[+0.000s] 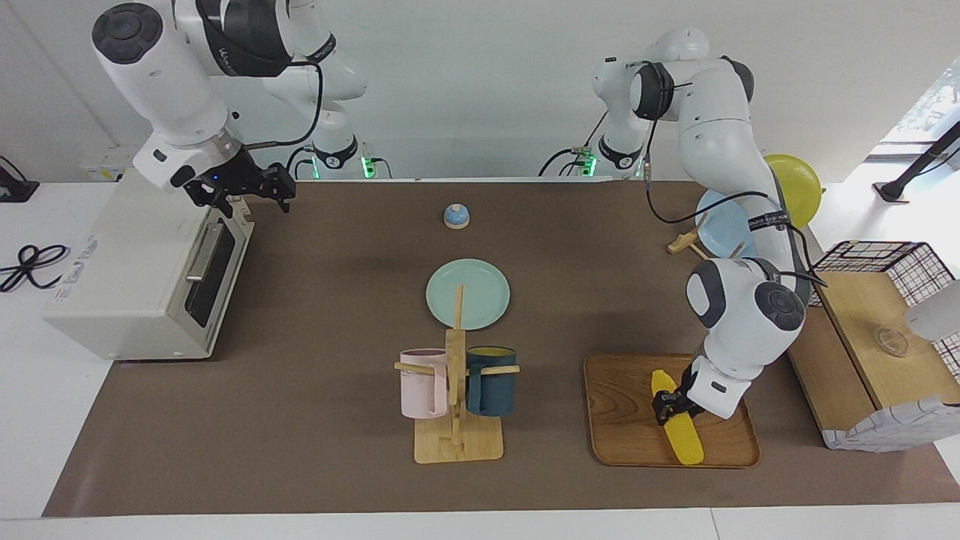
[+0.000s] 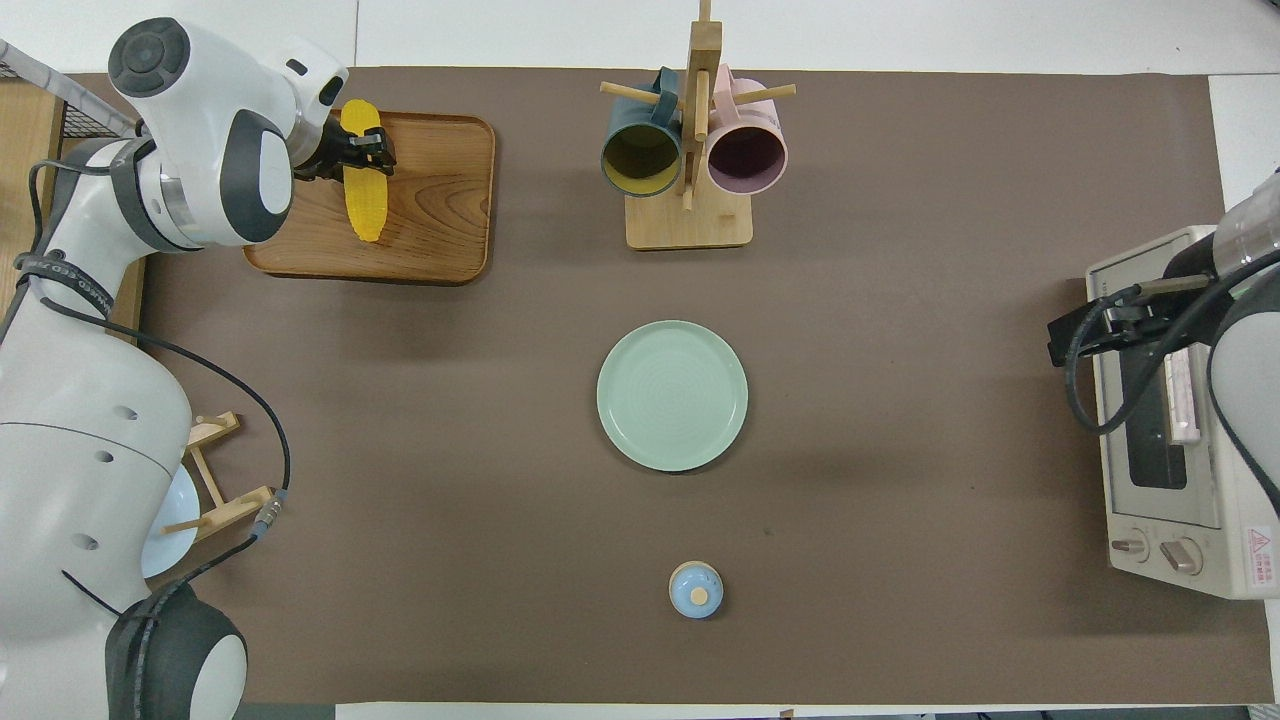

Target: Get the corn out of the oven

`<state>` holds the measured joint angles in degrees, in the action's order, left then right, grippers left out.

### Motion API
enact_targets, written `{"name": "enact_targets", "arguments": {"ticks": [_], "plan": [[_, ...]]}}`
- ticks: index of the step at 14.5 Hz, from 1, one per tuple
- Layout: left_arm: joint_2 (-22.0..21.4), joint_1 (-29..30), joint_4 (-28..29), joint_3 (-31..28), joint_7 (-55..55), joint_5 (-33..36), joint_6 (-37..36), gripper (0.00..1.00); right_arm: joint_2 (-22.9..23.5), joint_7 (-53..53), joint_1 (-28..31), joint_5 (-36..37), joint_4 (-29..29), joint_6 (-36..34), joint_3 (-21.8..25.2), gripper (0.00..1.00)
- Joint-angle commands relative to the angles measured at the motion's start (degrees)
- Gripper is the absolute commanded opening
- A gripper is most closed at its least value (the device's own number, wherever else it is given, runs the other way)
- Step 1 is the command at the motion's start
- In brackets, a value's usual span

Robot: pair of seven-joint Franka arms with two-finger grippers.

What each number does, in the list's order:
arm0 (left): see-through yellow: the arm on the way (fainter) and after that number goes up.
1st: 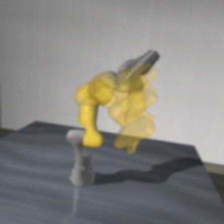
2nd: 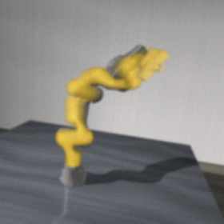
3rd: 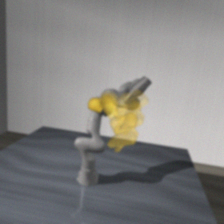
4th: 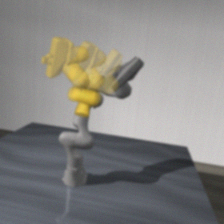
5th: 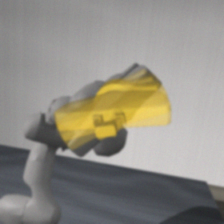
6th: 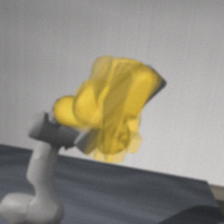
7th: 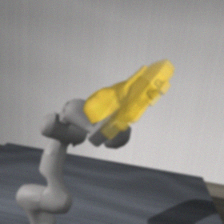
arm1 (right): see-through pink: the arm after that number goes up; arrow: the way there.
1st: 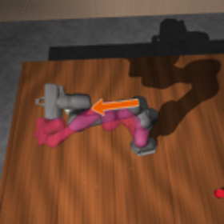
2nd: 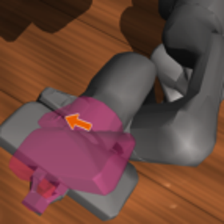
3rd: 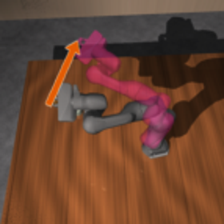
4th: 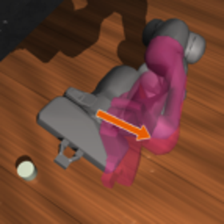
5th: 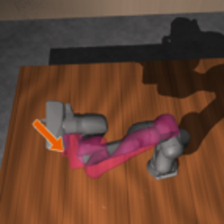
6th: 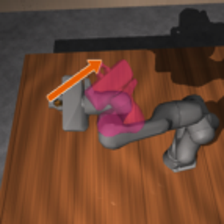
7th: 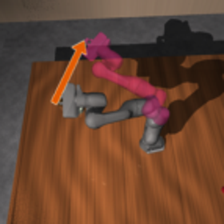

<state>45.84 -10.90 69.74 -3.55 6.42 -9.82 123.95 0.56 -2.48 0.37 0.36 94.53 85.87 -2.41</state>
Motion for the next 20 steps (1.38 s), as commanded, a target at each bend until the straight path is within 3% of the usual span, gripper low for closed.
{"name": "enact_targets", "arguments": {"ticks": [1, 3, 7, 10, 14, 17, 20], "plan": [[1.4, 0.6, -2.3, 0.2, -2.6, 0.2, -1.4, 1.00, 0.8, 1.9, -1.0, -0.3, -1.7, -1.1, 0.4, 1.00], [-0.5, 0.4, -2.2, 0.0, -2.3, 0.3, -2.3, 1.00, 0.7, 2.0, -0.5, -0.4, -1.5, -0.8, 0.2, 1.00], [-9.7, 0.7, 0.8, -0.2, -2.0, 2.5, -11.1, 1.00, 0.3, 2.0, -0.6, -0.7, -1.3, -0.8, 0.2, 1.00], [-19.8, -0.2, 4.0, -3.6, -1.9, 4.7, -21.1, 1.00, 0.2, 2.0, -0.5, -1.1, -1.4, -0.8, 0.1, 1.00], [-30.5, 0.4, 5.3, -3.7, -1.6, 7.6, -34.7, 1.00, -0.2, 2.1, -0.5, -1.4, -1.8, -0.5, 0.1, 1.00], [-38.0, 0.5, 10.0, -3.7, -1.5, 7.6, -40.7, 1.00, -0.6, 2.2, -0.8, -1.3, -1.7, -0.4, 0.1, 1.00], [-43.8, 0.0, 16.3, -3.6, 0.2, 7.7, -42.0, 1.00, -0.6, 2.2, -0.7, -1.3, -1.7, -0.4, 0.1, 1.00]]}}
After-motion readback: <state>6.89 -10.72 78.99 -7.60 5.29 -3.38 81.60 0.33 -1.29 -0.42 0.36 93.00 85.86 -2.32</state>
